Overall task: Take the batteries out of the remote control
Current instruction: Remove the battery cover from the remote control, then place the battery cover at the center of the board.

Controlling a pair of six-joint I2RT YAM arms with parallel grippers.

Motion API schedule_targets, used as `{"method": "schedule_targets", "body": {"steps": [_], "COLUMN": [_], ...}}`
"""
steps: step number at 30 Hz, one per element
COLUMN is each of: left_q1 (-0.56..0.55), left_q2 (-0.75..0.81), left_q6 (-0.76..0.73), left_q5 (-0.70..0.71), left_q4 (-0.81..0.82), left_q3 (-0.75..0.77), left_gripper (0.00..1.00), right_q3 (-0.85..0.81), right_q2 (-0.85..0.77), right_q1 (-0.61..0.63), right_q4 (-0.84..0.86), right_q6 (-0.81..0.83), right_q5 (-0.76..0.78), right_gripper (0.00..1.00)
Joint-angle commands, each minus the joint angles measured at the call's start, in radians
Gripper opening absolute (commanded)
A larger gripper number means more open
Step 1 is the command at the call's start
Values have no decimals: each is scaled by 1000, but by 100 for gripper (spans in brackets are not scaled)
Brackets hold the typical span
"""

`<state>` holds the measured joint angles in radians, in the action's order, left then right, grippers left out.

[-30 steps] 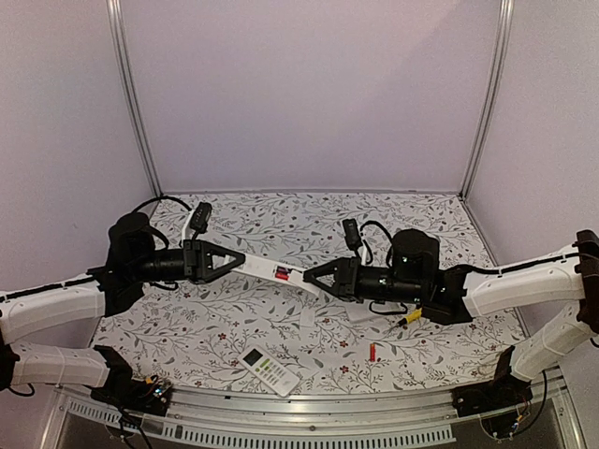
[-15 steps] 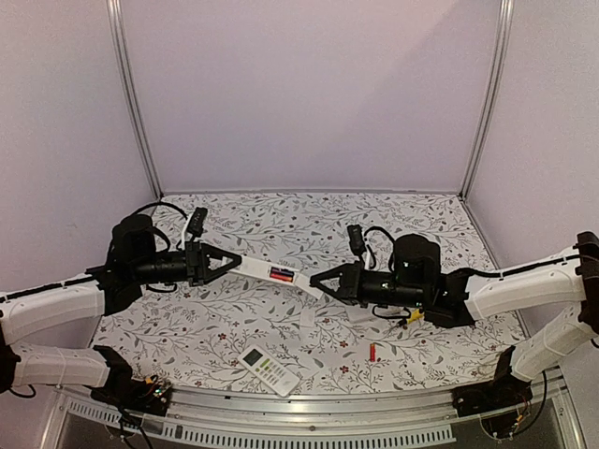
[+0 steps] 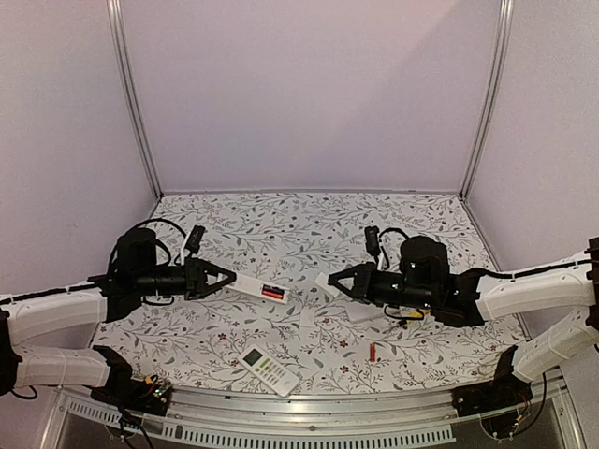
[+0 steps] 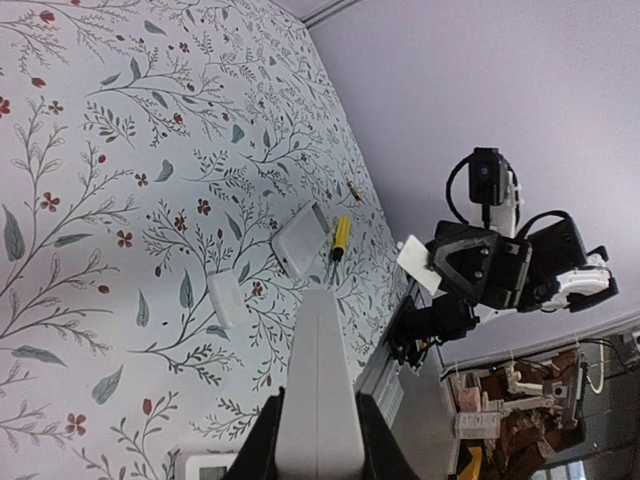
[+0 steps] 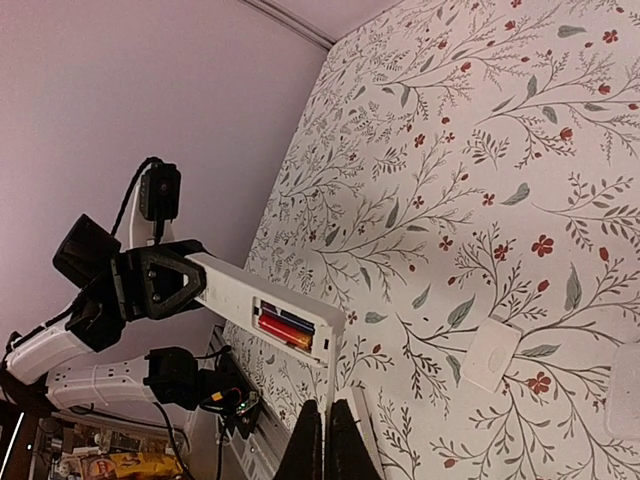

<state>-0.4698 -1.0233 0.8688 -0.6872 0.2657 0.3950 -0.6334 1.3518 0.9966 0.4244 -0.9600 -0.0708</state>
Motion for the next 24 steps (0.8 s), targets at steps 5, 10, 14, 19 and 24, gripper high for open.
{"method": "schedule_targets", "body": {"steps": [5, 10, 14, 19, 24], "left_q1": [7, -25, -45, -86, -120], "left_q2": [-62, -121, -195, -335, -482], "left_q6": [-45, -75, -108, -182, -265], "left_q5": [-89, -100, -118, -150, -190], "left_q4": [35, 37, 32, -4, -69], "left_q3": [-20, -14, 12, 90, 198], "left_gripper": [0, 0, 0, 0, 0], "right_q3": [-49, -103, -119, -118, -111], "right_q2": [141, 230, 255, 229, 162], "right_q1": [-13, -26, -33, -36, -38], "right_q4": [-60, -74, -95, -141, -238], "right_q6": [73, 98, 107, 120, 135], "right_q5": [91, 111, 112, 137, 198], "right_gripper": [0, 3, 38, 59, 70]}}
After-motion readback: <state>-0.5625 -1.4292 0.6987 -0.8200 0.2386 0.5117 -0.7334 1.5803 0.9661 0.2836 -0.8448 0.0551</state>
